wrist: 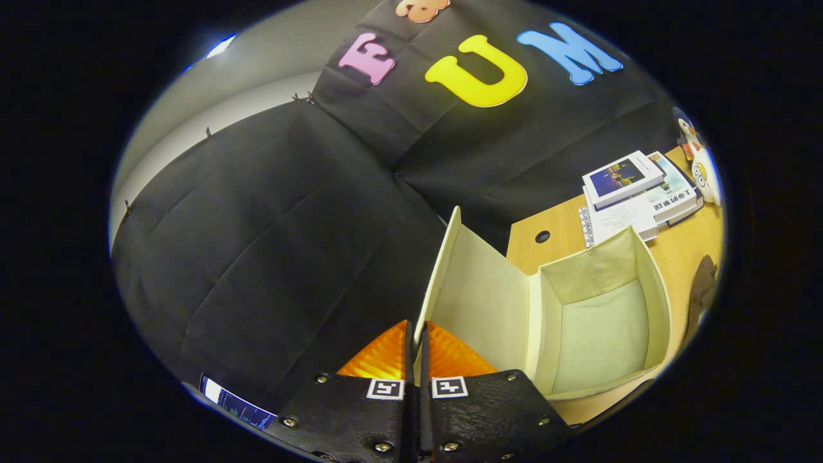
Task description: Open the storage box then place both shoes into the box .Put the left shoe in first, then the right shoe, with the right side of both shoes facing outward in a uniform manner.
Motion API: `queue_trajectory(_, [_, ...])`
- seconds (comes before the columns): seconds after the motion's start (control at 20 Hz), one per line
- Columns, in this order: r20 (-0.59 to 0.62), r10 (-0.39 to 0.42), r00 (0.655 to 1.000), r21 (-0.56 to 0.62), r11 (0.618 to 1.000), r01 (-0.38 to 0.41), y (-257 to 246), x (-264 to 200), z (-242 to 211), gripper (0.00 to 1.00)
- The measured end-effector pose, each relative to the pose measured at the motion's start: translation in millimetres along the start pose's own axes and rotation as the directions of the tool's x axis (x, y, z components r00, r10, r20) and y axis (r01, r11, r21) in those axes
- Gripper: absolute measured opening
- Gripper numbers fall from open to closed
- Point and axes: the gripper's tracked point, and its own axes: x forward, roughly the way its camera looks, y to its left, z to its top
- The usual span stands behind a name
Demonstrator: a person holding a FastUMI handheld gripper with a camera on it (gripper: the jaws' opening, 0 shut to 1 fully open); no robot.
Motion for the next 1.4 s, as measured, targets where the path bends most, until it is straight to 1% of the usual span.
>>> queue_trajectory(0.05, [-0.006,0.004,1.0,-0.018,1.0,-0.005,4.2,6.5,-3.2,0.02])
queue_trajectory(0.1, [-0.015,0.013,1.0,-0.029,0.999,-0.014,6.7,9.2,-6.3,0.08])
queue_trajectory(0.15, [-0.024,0.029,0.999,-0.04,0.999,-0.03,11.2,14.5,-9.4,0.08])
queue_trajectory(0.2, [-0.028,0.027,0.999,-0.052,0.998,-0.028,11.4,16.6,-10.8,0.14])
queue_trajectory(0.3, [-0.032,0.038,0.999,-0.069,0.997,-0.04,11.7,19.4,-13.2,0.16])
queue_trajectory(0.35, [-0.03,0.038,0.999,-0.081,0.996,-0.04,10.6,20.3,-13.1,0.24])
queue_trajectory(0.4, [-0.023,0.036,0.999,-0.1,0.994,-0.038,8.8,20.3,-11.1,0.51])
queue_trajectory(0.45, [-0.017,0.03,0.999,-0.125,0.992,-0.032,5.7,18.5,-7.8,0.61])
queue_trajectory(0.6, [0.017,-0.001,1.0,-0.2,0.98,0.004,-5.6,9.4,3.0,0.96])
queue_trajectory(0.8, [0.073,-0.047,0.996,-0.296,0.953,0.067,-26.1,-13.5,21.4,0.97])
queue_trajectory(0.9, [0.1,-0.073,0.992,-0.325,0.94,0.102,-39.0,-26.9,31.6,0.96])
queue_trajectory(1.15, [0.147,-0.143,0.979,-0.347,0.919,0.186,-76.0,-59.6,53.1,0.96])
queue_trajectory(1.4, [0.19,-0.226,0.955,-0.344,0.896,0.28,-121.1,-94.3,71.7,0.96])
